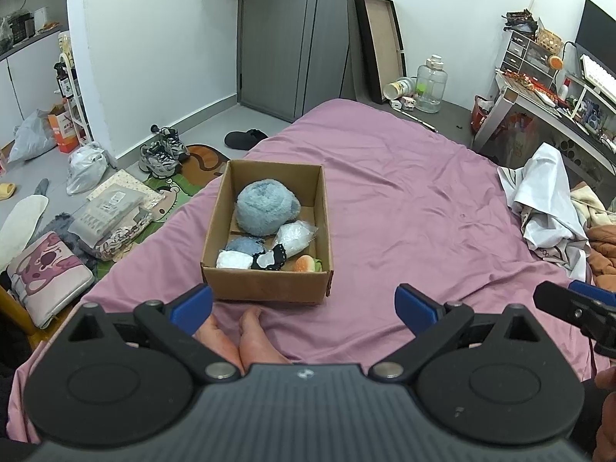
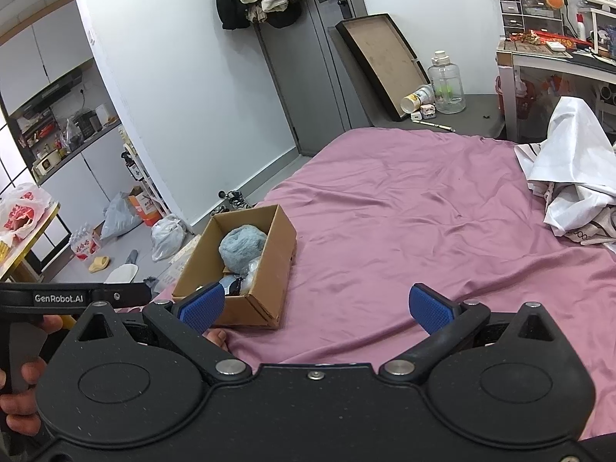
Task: Organize soft objects
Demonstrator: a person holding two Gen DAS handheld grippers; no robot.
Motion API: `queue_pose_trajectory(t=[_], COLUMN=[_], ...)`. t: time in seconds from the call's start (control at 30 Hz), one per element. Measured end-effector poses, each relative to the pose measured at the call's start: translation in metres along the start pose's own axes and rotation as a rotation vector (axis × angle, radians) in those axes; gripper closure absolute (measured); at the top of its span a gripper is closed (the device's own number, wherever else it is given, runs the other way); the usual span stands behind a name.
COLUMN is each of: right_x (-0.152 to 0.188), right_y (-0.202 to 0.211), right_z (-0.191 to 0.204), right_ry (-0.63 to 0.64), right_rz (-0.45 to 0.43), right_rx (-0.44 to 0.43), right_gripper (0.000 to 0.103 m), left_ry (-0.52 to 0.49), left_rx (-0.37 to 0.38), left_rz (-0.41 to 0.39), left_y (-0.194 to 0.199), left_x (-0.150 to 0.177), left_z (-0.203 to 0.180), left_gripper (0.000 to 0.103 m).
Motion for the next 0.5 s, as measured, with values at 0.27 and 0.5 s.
queue_pose_trajectory(t=[0.27,0.5], right_x=[0.0001,0.0012], right_y=[0.0004,-0.0022], right_z=[0.0002,-0.0040], right_ry=[0.006,0.005], right_rz=[-0.004,0.002], right_rx=[0.009,0.016], right_gripper=[0.000,0.000], left_ry=[-0.009,-0.010], left_rx=[0.013,0.009], left_rz=[-0.002,0.013], left_y=[-0.0013,-0.0057], left_x=[0.0014,0.0052], left_z=[-0.0053,-0.0084], left_gripper=[0.003,0.003])
Point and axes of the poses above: each gripper's, at about its wrist camera, not at the fingertips, and y roughly against the way its jaws point, z to its left, x to its underside, the point moved 1 cm from there along -y, roughly the way its jaws point, and after that the axes turned 12 degrees about -z, right-handed, at the moved point
